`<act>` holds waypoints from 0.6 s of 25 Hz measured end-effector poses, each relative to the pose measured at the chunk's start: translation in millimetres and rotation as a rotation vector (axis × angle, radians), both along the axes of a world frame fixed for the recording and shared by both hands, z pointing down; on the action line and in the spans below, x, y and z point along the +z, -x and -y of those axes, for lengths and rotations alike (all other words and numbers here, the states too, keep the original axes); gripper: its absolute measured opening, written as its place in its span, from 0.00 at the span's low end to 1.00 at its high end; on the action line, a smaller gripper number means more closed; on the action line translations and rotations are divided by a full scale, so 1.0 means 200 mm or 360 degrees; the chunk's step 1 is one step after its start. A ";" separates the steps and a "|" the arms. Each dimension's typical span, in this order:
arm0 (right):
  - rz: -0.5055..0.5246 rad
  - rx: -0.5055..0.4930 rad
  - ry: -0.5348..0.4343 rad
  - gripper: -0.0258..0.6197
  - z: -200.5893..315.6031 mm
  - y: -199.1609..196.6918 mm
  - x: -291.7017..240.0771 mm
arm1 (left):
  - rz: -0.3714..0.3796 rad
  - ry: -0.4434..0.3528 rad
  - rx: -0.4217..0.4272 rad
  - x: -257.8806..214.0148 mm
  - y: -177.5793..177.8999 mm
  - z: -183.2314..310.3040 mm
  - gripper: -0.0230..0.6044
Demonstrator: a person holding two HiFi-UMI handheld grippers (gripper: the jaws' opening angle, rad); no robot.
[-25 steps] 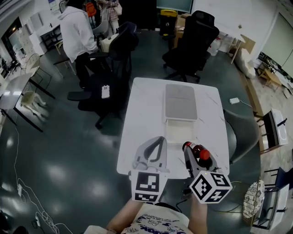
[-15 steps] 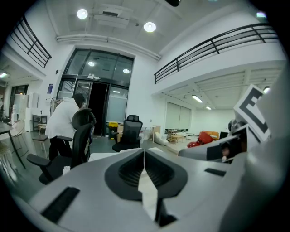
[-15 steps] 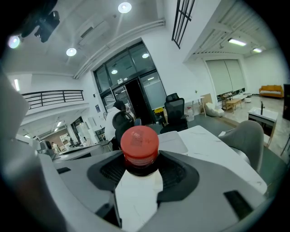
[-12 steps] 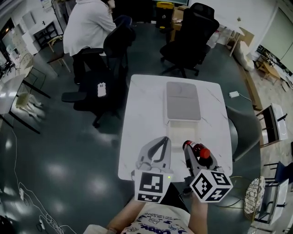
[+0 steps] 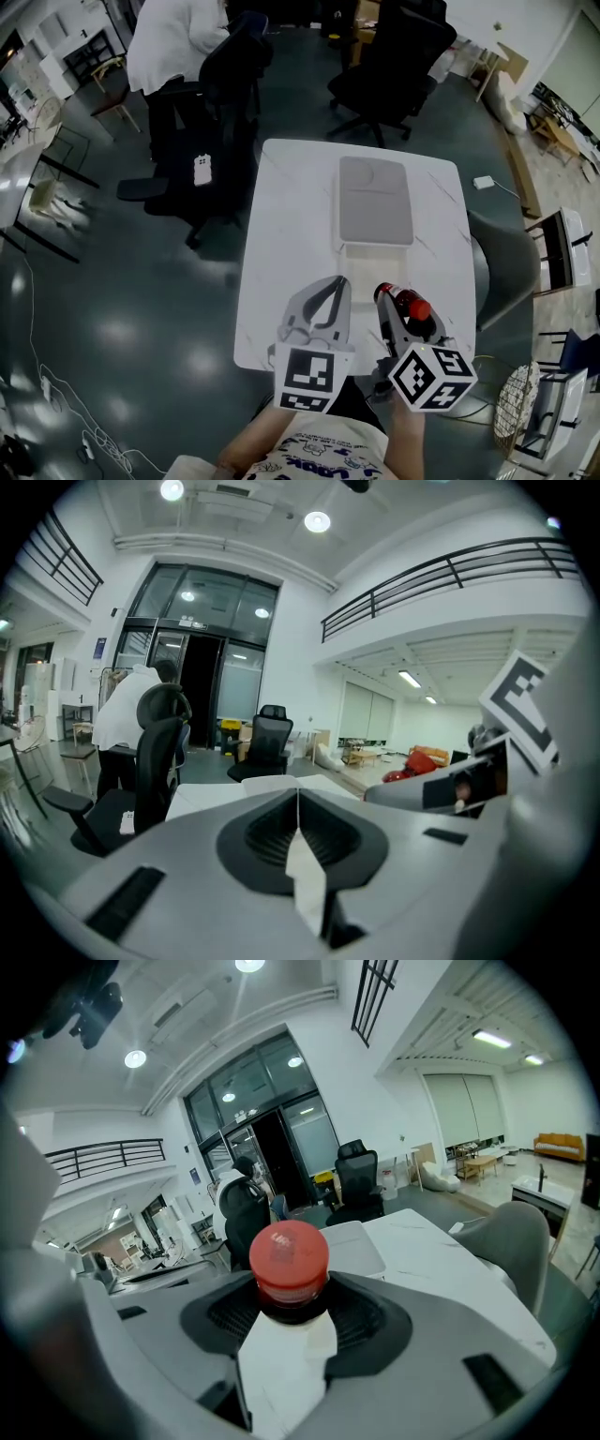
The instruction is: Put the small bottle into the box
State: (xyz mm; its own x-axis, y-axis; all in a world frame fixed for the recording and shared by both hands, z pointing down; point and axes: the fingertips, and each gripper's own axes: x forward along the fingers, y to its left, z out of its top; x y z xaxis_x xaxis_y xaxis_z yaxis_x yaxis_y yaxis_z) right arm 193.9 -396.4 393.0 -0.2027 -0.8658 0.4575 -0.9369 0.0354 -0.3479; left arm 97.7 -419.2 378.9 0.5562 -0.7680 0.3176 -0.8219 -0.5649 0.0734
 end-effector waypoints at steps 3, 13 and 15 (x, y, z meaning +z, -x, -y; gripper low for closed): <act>0.0014 -0.0029 0.0028 0.39 0.08 -0.01 0.03 | 0.0018 0.0031 -0.0017 0.03 -0.02 0.06 0.07; 0.0032 -0.0086 0.0170 0.39 0.27 -0.09 0.21 | 0.0062 0.0154 -0.0068 0.18 -0.09 0.23 0.07; 0.0037 -0.0095 0.0206 0.39 0.31 -0.10 0.25 | 0.0068 0.0189 -0.0082 0.22 -0.09 0.26 0.07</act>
